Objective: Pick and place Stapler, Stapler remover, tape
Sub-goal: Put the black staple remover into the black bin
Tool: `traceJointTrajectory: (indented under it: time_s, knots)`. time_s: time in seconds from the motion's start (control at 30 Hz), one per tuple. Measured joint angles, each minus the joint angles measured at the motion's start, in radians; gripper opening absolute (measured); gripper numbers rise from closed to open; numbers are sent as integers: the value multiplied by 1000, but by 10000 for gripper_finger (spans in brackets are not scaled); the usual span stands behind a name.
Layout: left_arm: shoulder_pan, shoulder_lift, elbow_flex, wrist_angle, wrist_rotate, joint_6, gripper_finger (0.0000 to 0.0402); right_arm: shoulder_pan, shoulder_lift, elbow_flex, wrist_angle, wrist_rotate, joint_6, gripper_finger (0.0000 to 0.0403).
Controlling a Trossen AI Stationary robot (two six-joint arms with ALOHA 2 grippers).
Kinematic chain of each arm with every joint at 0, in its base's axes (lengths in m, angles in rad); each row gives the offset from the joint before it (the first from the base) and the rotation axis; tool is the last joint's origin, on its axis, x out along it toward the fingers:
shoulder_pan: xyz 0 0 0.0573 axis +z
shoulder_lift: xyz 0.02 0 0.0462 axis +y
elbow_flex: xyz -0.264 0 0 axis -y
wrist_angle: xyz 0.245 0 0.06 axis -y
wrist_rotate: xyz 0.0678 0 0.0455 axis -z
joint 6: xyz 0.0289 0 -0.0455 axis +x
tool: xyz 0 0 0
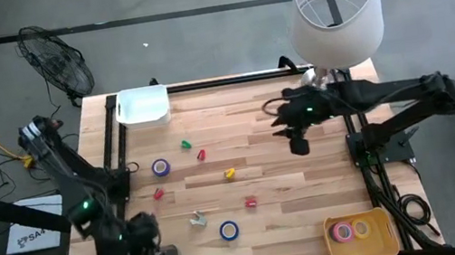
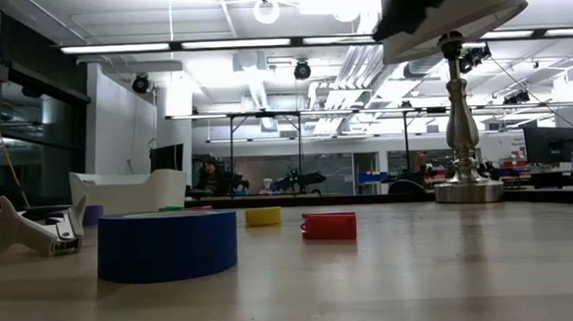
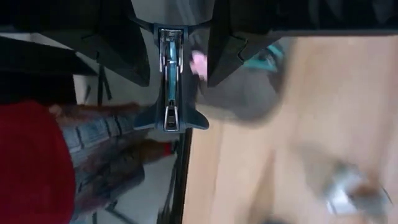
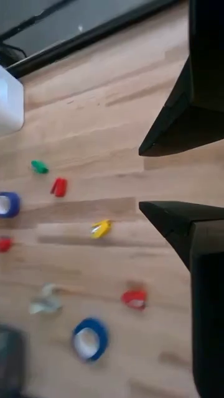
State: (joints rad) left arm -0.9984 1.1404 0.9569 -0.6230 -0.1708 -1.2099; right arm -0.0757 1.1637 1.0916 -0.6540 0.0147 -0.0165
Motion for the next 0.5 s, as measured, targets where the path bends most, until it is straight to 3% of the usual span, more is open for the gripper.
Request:
traceJointTrajectory:
  time_s: [0.2, 0.33, 0.5]
  knots:
    - [-65, 102, 0, 50, 44, -179, 144, 0, -217, -237, 195, -86, 163, 117]
    - [-63, 167, 0, 53, 147, -236, 144, -1, -336, -361, 276, -89, 233, 117]
    - [-62, 230, 0, 50, 199, -328, 144, 0, -447, -485, 320, -91, 302, 117]
